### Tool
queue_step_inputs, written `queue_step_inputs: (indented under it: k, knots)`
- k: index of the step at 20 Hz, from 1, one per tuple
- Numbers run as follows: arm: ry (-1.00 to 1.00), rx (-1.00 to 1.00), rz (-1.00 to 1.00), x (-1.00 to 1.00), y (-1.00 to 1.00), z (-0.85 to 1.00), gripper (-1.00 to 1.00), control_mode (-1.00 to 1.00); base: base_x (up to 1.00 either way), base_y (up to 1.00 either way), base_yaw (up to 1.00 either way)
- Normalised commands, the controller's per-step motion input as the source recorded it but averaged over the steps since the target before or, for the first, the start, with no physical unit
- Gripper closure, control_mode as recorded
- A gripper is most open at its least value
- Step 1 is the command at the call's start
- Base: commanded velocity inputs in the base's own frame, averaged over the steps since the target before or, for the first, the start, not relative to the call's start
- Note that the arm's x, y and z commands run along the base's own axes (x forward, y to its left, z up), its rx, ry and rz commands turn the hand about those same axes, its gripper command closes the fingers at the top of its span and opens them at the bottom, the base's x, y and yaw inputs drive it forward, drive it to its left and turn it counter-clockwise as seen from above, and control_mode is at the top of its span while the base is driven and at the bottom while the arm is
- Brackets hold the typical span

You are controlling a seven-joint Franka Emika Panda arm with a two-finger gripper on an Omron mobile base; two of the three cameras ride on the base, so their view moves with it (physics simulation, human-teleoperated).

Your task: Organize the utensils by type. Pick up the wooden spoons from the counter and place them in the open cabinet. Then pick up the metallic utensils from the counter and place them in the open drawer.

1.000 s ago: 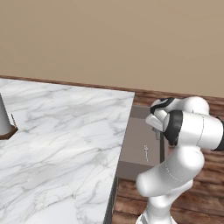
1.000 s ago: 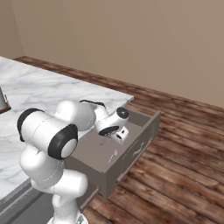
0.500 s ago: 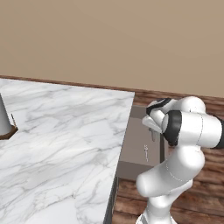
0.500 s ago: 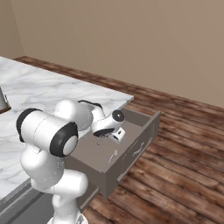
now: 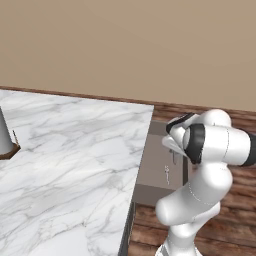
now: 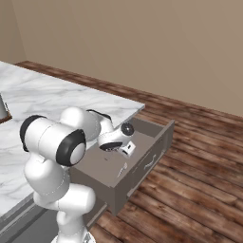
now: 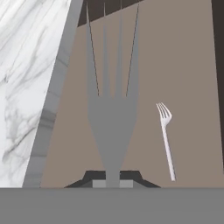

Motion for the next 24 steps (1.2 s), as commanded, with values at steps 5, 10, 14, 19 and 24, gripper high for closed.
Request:
queue_step_inputs:
  k: [5,10,14,19,24]
  knots:
    - [0.0,-0.01,0.0,0.0,-0.02,-0.09,1.0,-1.0,0.0,0.0,0.0]
    - [0.0,-0.08,-0.01,-0.03,-0.26,-0.02,1.0,-1.0,0.0,0.0,0.0]
    - [0.0,-0.13,-0.04,-0.01,-0.32,-0.03,1.0,-1.0,0.0,0.0,0.0]
    - [0.0,-0.05,-0.01,0.0,-0.18,-0.08,1.0,-1.0,0.0,0.0,0.0]
    - [-0.02,0.0,0.0,0.06,0.03,-0.01,1.0,-1.0,0.0,0.0,0.0]
